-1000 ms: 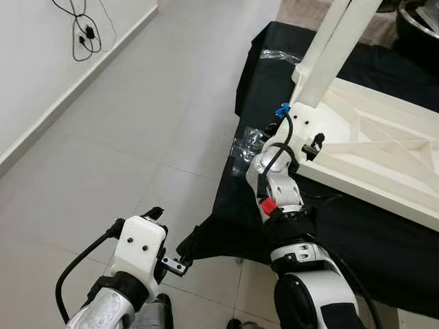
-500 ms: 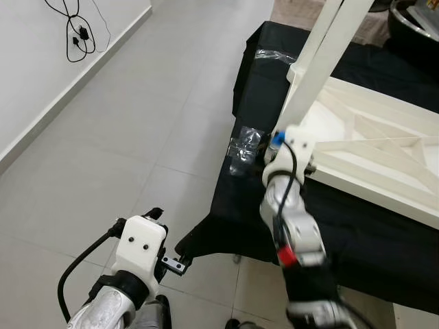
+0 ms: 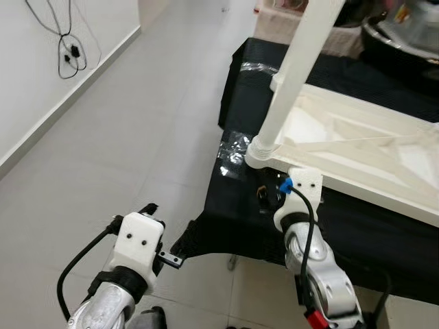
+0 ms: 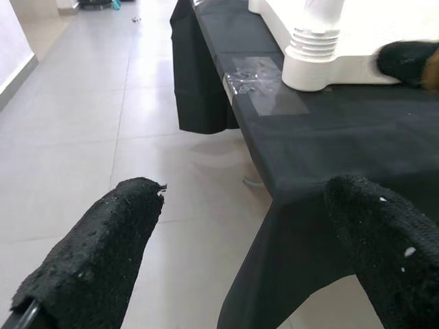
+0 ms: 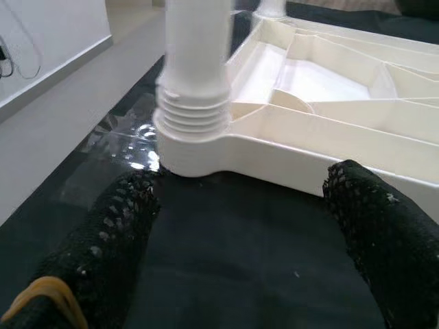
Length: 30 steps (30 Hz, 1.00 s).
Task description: Building children table
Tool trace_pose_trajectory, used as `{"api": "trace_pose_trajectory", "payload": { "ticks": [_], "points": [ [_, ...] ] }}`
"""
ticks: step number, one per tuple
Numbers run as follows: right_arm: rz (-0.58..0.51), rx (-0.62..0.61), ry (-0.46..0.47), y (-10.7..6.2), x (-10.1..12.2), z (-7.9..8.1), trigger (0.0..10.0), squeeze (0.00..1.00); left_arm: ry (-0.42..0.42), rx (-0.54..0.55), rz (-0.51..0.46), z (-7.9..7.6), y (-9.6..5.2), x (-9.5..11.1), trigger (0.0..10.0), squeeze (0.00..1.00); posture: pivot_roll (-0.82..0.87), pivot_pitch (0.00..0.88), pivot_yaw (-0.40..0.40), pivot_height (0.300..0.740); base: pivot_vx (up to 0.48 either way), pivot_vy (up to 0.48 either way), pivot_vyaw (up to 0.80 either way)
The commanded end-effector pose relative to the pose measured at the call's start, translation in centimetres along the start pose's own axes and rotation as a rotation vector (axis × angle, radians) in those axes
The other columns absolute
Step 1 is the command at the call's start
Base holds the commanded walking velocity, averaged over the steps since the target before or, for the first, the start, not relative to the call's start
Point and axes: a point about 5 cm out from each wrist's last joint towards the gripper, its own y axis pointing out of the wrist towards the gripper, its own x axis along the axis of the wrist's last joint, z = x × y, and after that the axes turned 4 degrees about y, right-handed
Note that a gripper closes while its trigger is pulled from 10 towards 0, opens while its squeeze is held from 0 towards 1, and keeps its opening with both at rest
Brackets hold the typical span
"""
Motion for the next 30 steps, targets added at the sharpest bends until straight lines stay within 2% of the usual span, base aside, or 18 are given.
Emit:
{"api": "trace_pose_trajectory", "payload": {
  "ticks": [1, 2, 3, 6, 7, 9, 11, 12, 16, 25, 28, 30],
  "points": [
    [0.014, -0.049, -0.011, -0.3, -0.4, -1.4, 10.0, 0.0, 0.022, 0.045, -0.004, 0.5, 0.2, 0.0, 10.0, 0.0, 0.15, 0.116, -0.125, 0.74, 0.0, 0.0, -0.8],
    [0.019, -0.065, -0.028, -0.2, -0.6, -1.8, 10.0, 0.0, 0.033, 0.094, -0.01, 1.2, 0.4, 0.1, 10.0, 0.0, 0.15, 0.114, -0.127, 0.74, 0.0, 0.0, -0.8],
    [0.019, -0.065, -0.028, -0.2, -0.6, -1.8, 10.0, 0.0, 0.033, 0.094, -0.01, 1.2, 0.4, 0.1, 10.0, 0.0, 0.15, 0.114, -0.127, 0.74, 0.0, 0.0, -0.8],
    [0.011, -0.108, -0.017, 0.5, -0.7, -2.4, 10.0, 0.0, 0.046, 0.255, -0.016, 3.8, 0.7, 0.3, 10.0, 0.0, 0.15, 0.097, -0.127, 0.74, 0.0, 0.0, -0.27],
    [0.011, -0.108, -0.017, 0.5, -0.7, -2.4, 10.0, 0.0, 0.046, 0.255, -0.016, 3.8, 0.7, 0.3, 10.0, 0.0, 0.15, 0.097, -0.127, 0.74, 0.0, 0.0, 0.0],
    [-0.01, -0.125, -0.022, 1.4, -0.3, -2.9, 10.0, 0.0, 0.08, 0.348, -0.013, 5.6, 0.5, 0.2, 10.0, 0.0, 0.16, 0.085, -0.13, 0.74, 0.0, 0.0, 0.0],
    [-0.01, -0.125, -0.022, 1.4, -0.3, -2.9, 10.0, 0.0, 0.08, 0.348, -0.013, 5.6, 0.5, 0.2, 10.0, 0.0, 0.16, 0.085, -0.13, 0.74, 0.0, 0.0, 0.0],
    [-0.017, -0.126, -0.026, 1.8, -0.1, -3.0, 10.0, 0.0, 0.097, 0.379, -0.011, 6.3, 0.5, 0.2, 10.0, 0.0, 0.16, 0.08, -0.13, 0.74, 0.0, 0.0, 0.0],
    [-0.019, -0.135, -0.022, 2.4, 0.0, -3.2, 10.0, 0.0, 0.139, 0.44, -0.012, 7.4, 0.3, 0.4, 10.0, 0.0, 0.17, 0.071, -0.132, 0.74, 0.0, 0.0, 0.0],
    [0.009, -0.11, -0.008, 2.3, -0.8, -2.7, 10.0, 0.0, 0.144, 0.44, -0.022, 7.3, 0.6, 0.4, 10.0, 0.0, 0.17, 0.06, -0.13, 0.74, 0.0, 0.0, 0.0],
    [0.024, -0.084, 0.001, 2.1, -1.3, -2.4, 10.0, 0.0, 0.134, 0.421, -0.034, 6.6, 0.6, 0.6, 10.0, 0.0, 0.17, 0.056, -0.134, 0.74, 0.0, 0.0, 0.0],
    [0.057, -0.014, 0.014, 1.7, -2.0, -1.7, 10.0, 0.0, 0.094, 0.356, -0.014, 5.3, 0.5, 0.0, 10.0, 0.0, 0.16, 0.059, -0.13, 0.74, 0.0, 0.0, 0.0]
  ]
}}
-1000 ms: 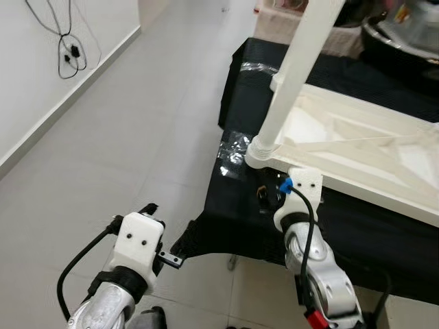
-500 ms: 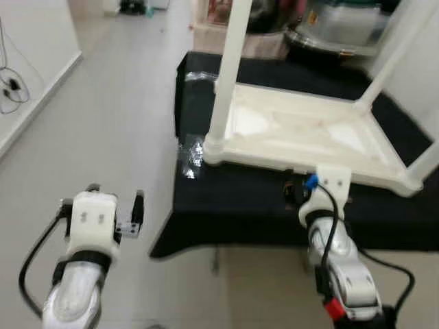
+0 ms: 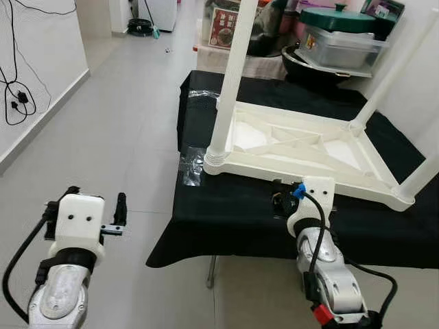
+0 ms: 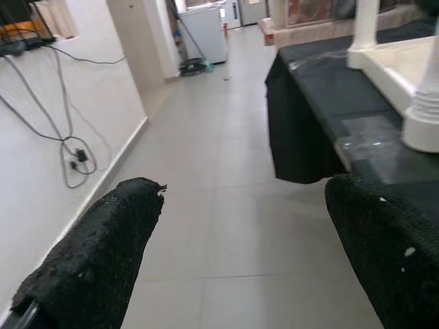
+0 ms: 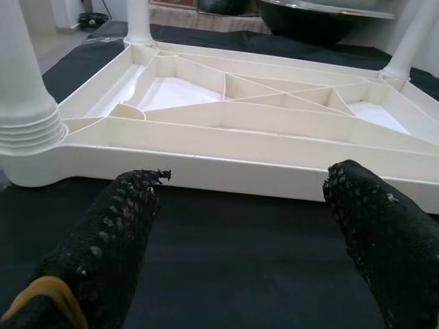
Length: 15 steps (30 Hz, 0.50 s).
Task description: Building children table
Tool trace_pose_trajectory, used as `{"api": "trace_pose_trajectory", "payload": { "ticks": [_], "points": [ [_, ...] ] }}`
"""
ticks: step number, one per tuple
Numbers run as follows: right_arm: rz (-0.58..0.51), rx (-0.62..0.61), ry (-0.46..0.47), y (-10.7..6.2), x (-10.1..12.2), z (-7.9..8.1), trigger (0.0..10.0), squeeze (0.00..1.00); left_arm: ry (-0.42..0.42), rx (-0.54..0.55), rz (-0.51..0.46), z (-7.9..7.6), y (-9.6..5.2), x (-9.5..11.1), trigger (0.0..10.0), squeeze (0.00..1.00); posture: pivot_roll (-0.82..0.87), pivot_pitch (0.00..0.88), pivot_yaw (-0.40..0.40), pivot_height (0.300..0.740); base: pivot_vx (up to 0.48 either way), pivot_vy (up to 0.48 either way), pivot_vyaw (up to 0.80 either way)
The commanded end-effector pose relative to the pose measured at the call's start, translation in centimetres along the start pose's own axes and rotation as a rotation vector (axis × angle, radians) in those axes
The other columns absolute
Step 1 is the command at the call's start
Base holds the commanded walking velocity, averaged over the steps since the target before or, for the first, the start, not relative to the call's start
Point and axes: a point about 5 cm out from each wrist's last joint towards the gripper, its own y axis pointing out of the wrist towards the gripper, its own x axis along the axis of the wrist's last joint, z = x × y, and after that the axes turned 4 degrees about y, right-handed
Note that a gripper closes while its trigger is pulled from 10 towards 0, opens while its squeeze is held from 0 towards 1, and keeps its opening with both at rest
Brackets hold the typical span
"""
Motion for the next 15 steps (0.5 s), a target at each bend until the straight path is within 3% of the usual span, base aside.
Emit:
{"api": "trace_pose_trajectory", "payload": {
  "ticks": [1, 8, 10, 15],
  "points": [
    [0.033, 0.051, 0.016, -0.5, -0.9, 0.4, 10.0, 0.0, -0.042, -0.075, 0.024, -1.4, -0.7, -0.4, 10.0, 0.0, 0.16, 0.059, -0.13, 0.74, 0.0, 0.0, 0.0],
    [0.07, 0.109, 0.021, -1.5, -2.0, 1.2, 10.0, 0.0, -0.063, -0.199, 0.108, -3.8, -2.4, -2.0, 10.0, 0.0, 0.15, 0.05, -0.119, 0.74, 0.0, 0.0, 0.0],
    [0.088, 0.107, 0.024, -1.9, -2.5, 1.4, 10.0, 0.0, -0.058, -0.236, 0.132, -4.6, -2.7, -2.6, 10.0, 0.0, 0.15, 0.044, -0.115, 0.74, -0.345, 0.0, 0.0],
    [0.084, 0.117, 0.023, -2.0, -2.4, 1.7, 10.0, 0.0, -0.055, -0.241, 0.143, -4.8, -2.5, -2.9, 10.0, 0.0, 0.15, 0.041, -0.111, 0.74, -0.395, 0.0, 0.0]
  ]
}}
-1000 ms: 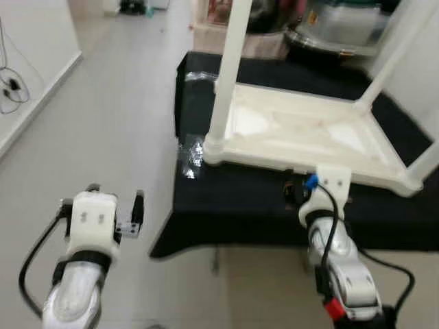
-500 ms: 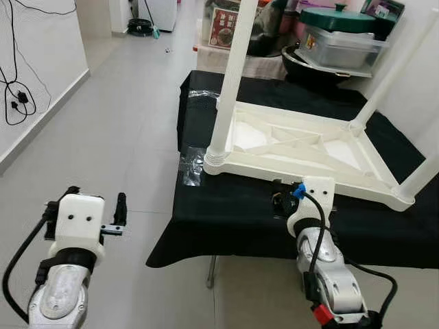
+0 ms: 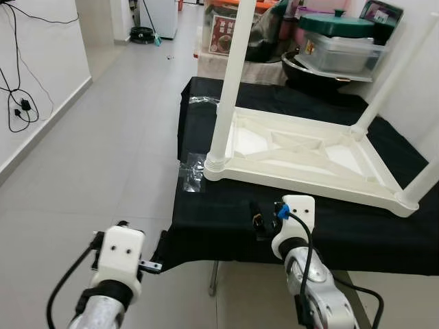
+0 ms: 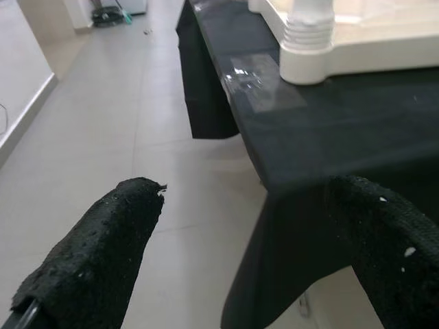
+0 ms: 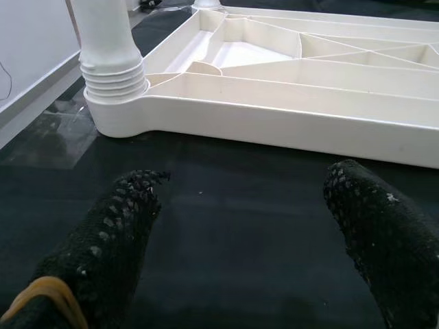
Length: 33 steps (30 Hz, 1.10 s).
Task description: Building children table
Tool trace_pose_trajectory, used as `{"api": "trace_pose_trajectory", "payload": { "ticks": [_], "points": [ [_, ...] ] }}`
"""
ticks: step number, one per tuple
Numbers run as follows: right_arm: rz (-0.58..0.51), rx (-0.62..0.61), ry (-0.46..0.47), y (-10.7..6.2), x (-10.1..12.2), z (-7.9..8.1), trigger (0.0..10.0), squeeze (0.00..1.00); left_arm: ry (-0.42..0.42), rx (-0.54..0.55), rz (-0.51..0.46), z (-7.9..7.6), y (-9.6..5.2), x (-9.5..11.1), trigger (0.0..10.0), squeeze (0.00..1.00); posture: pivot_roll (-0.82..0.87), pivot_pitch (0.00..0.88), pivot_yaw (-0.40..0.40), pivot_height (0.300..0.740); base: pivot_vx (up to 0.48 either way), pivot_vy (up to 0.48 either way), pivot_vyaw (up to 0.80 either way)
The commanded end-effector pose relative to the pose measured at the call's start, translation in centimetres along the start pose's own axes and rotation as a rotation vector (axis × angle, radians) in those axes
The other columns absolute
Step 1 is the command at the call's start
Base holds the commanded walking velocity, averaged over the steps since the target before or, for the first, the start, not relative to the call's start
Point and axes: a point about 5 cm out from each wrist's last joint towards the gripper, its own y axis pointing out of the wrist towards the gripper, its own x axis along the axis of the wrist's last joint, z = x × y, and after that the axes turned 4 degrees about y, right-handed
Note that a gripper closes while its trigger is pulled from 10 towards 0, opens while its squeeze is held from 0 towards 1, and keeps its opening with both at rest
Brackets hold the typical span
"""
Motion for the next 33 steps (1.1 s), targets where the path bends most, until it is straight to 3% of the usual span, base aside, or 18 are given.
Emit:
{"api": "trace_pose_trajectory", "payload": {
  "ticks": [1, 10, 16, 25, 30, 33],
  "points": [
    [0.011, -0.013, -0.015, -0.2, -0.3, -0.3, 10.0, 0.0, 0.007, -0.003, 0.005, -0.1, 0.1, -0.2, 10.0, 0.0, 0.15, 0.041, -0.111, 0.74, -0.405, 0.0, 0.0],
    [0.012, 0.044, -0.034, -0.9, -0.4, 1.0, 10.0, 0.0, 0.016, -0.012, 0.006, -0.3, 0.4, -0.3, 10.0, 0.0, 0.14, 0.035, -0.11, 0.74, -0.346, 0.0, 0.0],
    [0.017, 0.059, -0.034, -1.4, -0.5, 1.7, 10.0, 0.0, 0.025, -0.002, -0.005, -0.4, 0.8, -0.1, 10.0, 0.0, 0.14, 0.026, -0.107, 0.74, 0.0, 0.0, 0.0],
    [-0.018, 0.016, -0.046, -0.9, 0.2, 0.8, 10.0, 0.0, 0.027, 0.029, -0.049, 0.1, 1.4, 0.9, 10.0, 0.0, 0.14, 0.015, -0.108, 0.74, 0.0, 0.0, 0.0],
    [-0.065, -0.069, -0.046, 0.3, 1.8, -0.9, 10.0, 0.0, 0.033, 0.155, -0.14, 2.6, 2.6, 2.8, 10.0, 0.0, 0.14, 0.007, -0.112, 0.74, 0.0, 0.0, -0.48],
    [-0.083, -0.08, -0.052, 0.5, 2.2, -0.9, 10.0, 0.0, 0.049, 0.192, -0.16, 3.3, 2.9, 3.3, 10.0, 0.0, 0.14, 0.001, -0.114, 0.74, 0.0, 0.0, -0.8]
  ]
}}
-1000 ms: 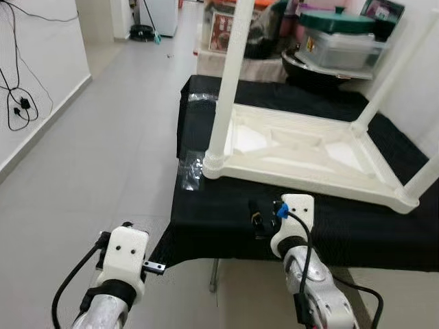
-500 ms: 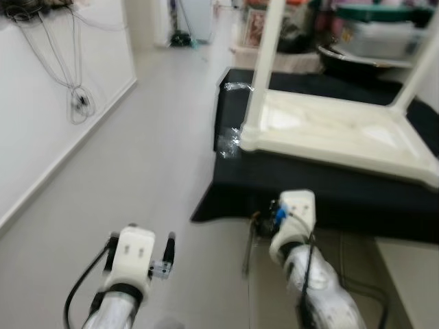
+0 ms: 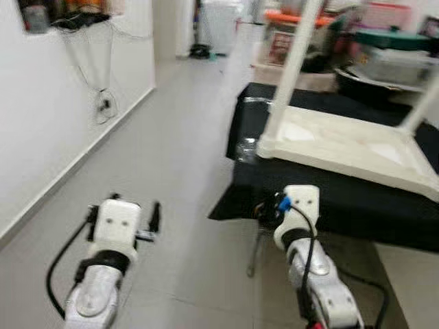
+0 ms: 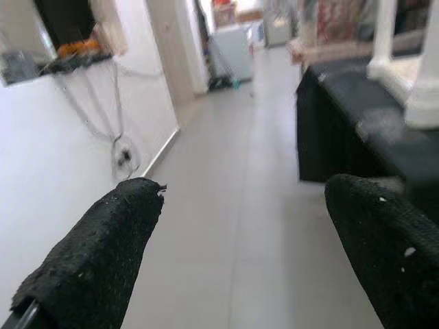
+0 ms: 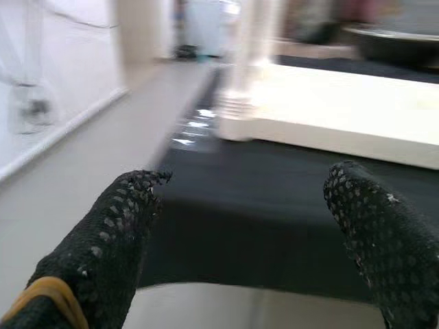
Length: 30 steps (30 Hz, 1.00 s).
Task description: Building children table
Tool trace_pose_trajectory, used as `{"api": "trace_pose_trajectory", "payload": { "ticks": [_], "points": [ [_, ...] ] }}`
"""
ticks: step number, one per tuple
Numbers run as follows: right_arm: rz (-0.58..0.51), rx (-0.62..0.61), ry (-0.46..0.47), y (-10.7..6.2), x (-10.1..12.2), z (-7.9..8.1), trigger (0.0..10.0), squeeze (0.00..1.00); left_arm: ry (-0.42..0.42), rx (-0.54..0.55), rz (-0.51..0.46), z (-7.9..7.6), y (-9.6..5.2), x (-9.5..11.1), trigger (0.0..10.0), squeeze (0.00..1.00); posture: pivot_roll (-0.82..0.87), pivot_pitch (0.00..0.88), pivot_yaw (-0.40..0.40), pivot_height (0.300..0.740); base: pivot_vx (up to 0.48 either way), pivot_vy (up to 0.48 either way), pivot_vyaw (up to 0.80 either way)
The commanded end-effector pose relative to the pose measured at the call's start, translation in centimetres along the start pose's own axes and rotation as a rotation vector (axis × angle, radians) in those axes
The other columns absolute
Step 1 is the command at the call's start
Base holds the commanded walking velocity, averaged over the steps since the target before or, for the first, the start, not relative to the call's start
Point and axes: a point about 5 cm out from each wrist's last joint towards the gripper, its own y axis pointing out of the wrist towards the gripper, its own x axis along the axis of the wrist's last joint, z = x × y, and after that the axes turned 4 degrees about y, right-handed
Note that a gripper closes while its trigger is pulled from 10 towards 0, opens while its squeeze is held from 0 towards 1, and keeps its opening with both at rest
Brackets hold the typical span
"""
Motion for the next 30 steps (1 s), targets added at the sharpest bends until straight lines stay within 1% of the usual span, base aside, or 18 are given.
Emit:
{"api": "trace_pose_trajectory", "payload": {
  "ticks": [1, 2, 3, 5, 6, 9, 12, 13, 19, 22, 23, 26, 27, 30],
  "points": [
    [-0.016, -0.038, -0.014, 0.4, 0.3, -0.5, 10.0, 0.0, 0.047, 0.033, -0.02, 0.7, 0.6, 0.1, 10.0, 0.0, 0.14, 0.0, -0.117, 0.74, 0.0, 0.0, -0.8],
    [-0.016, -0.038, -0.014, 0.4, 0.3, -0.5, 10.0, 0.0, 0.047, 0.033, -0.02, 0.7, 0.6, 0.1, 10.0, 0.0, 0.14, 0.0, -0.117, 0.74, 0.0, 0.0, -0.8],
    [-0.02, -0.038, -0.017, 0.5, 0.4, -0.5, 10.0, 0.0, 0.062, 0.052, -0.027, 1.2, 0.8, 0.2, 10.0, 0.0, 0.14, 0.0, -0.117, 0.74, 0.0, 0.0, -0.8],
    [-0.029, -0.043, -0.024, 0.7, 0.6, -0.5, 10.0, 0.0, 0.066, 0.116, -0.024, 2.5, 1.2, 0.2, 10.0, 0.0, 0.15, 0.0, -0.119, 0.74, 0.0, 0.0, -0.8],
    [-0.029, -0.043, -0.024, 0.7, 0.6, -0.5, 10.0, 0.0, 0.066, 0.116, -0.024, 2.5, 1.2, 0.2, 10.0, 0.0, 0.15, 0.0, -0.119, 0.74, 0.0, 0.0, -0.8],
    [-0.026, -0.04, -0.003, 1.0, 0.6, -0.3, 10.0, 0.0, 0.071, 0.175, -0.026, 3.6, 1.4, 0.4, 10.0, 0.0, 0.15, 0.0, -0.122, 0.74, 0.0, 0.0, -0.56],
    [-0.029, -0.037, -0.004, 1.3, 0.6, -0.2, 10.0, 0.0, 0.066, 0.192, -0.03, 3.9, 1.5, 0.5, 10.0, 0.0, 0.15, 0.0, -0.124, 0.74, 0.0, 0.0, 0.0],
    [-0.032, -0.032, 0.008, 1.6, 0.7, -0.1, 10.0, 0.0, 0.07, 0.214, -0.04, 4.1, 1.5, 0.7, 10.0, 0.0, 0.16, 0.0, -0.126, 0.74, 0.0, 0.0, 0.0],
    [-0.052, -0.023, -0.002, 2.1, 1.1, 0.0, 10.0, 0.0, 0.08, 0.239, -0.04, 4.4, 1.5, 0.8, 10.0, 0.0, 0.16, 0.0, -0.126, 0.74, 0.0, 0.0, 0.0],
    [-0.05, -0.009, 0.012, 2.3, 1.0, 0.0, 10.0, 0.0, 0.061, 0.196, -0.022, 3.7, 1.5, 0.3, 10.0, 0.0, 0.16, 0.0, -0.123, 0.74, 0.0, 0.0, 0.0],
    [-0.05, -0.009, 0.012, 2.3, 1.0, 0.0, 10.0, 0.0, 0.061, 0.196, -0.022, 3.7, 1.5, 0.3, 10.0, 0.0, 0.16, 0.0, -0.123, 0.74, 0.0, 0.0, 0.0],
    [-0.047, 0.005, 0.01, 2.2, 0.9, 0.1, 10.0, 0.0, 0.051, 0.132, -0.015, 2.4, 1.5, -0.1, 10.0, 0.0, 0.15, 0.0, -0.113, 0.74, 0.0, 0.0, 0.0],
    [-0.047, 0.005, 0.01, 2.2, 0.9, 0.1, 10.0, 0.0, 0.051, 0.132, -0.015, 2.4, 1.5, -0.1, 10.0, 0.0, 0.15, 0.0, -0.113, 0.74, 0.0, 0.0, 0.0],
    [-0.047, 0.001, 0.011, 2.0, 0.8, -0.1, 10.0, 0.0, 0.034, 0.101, -0.015, 1.4, 1.7, -0.2, 10.0, 0.0, 0.14, 0.0, -0.109, 0.74, 0.0, 0.0, 0.0]
  ]
}}
